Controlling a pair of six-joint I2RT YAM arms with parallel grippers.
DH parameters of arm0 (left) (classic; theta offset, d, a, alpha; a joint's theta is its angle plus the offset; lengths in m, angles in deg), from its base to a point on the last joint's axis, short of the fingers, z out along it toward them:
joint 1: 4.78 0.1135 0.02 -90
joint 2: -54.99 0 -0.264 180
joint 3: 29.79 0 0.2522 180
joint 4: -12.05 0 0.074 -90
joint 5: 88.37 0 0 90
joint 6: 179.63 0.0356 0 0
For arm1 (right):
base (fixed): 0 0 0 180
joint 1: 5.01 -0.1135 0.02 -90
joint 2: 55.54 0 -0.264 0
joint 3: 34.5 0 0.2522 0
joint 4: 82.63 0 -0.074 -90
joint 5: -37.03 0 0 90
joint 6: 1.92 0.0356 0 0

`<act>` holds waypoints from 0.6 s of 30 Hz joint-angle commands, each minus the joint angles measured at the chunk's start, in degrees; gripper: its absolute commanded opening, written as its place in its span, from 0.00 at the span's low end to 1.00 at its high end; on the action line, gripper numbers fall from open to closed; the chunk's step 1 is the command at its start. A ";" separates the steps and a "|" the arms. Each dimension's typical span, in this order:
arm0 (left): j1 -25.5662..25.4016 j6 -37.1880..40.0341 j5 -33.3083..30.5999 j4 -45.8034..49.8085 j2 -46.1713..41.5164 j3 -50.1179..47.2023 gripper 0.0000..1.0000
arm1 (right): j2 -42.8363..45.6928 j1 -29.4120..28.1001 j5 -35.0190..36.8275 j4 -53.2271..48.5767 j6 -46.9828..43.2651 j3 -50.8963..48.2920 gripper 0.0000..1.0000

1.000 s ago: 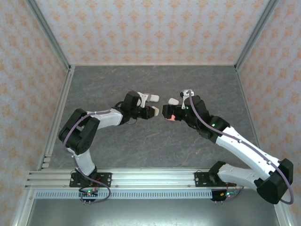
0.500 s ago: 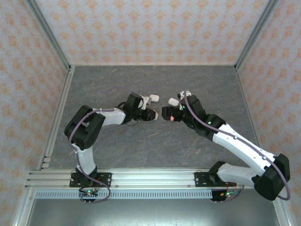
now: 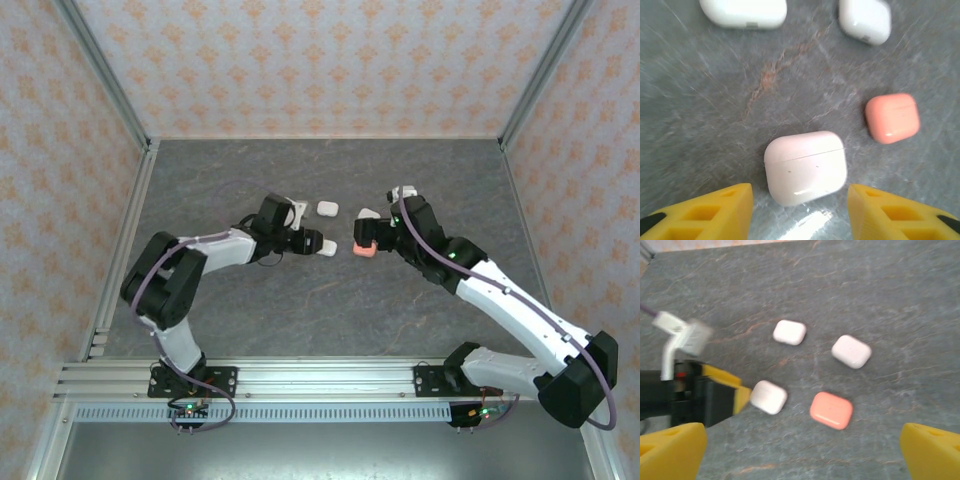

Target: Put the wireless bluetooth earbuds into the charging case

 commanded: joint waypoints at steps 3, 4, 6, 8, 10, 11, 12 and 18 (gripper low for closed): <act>0.64 4.64 -7.10 2.60 -13.03 -3.00 0.60 | 4.30 1.37 11.60 0.44 -3.63 0.36 0.99; 0.67 4.98 -8.75 2.45 -15.13 -3.91 0.62 | 4.96 1.63 13.02 1.19 -4.00 -0.37 0.99; 0.67 5.61 -13.74 1.90 -20.26 -6.17 0.67 | 6.96 2.85 14.25 3.94 -5.18 -3.05 0.99; 0.75 6.73 -19.24 1.48 -24.97 -8.38 0.68 | 8.78 5.42 14.39 7.15 -5.35 -6.20 0.99; 0.92 7.88 -25.30 0.71 -29.40 -11.03 0.70 | 10.40 8.81 14.37 10.51 -5.36 -9.94 0.99; 0.97 8.28 -28.93 0.06 -31.85 -12.62 0.73 | 11.14 10.80 15.07 12.56 -5.12 -12.26 0.99; 0.99 8.48 -32.02 -0.73 -33.83 -14.15 0.76 | 11.74 12.29 16.03 14.63 -5.20 -14.35 0.99; 2.67 11.60 -47.58 -8.51 -44.03 -23.62 0.84 | 12.95 22.38 17.14 35.25 -9.58 -30.42 0.99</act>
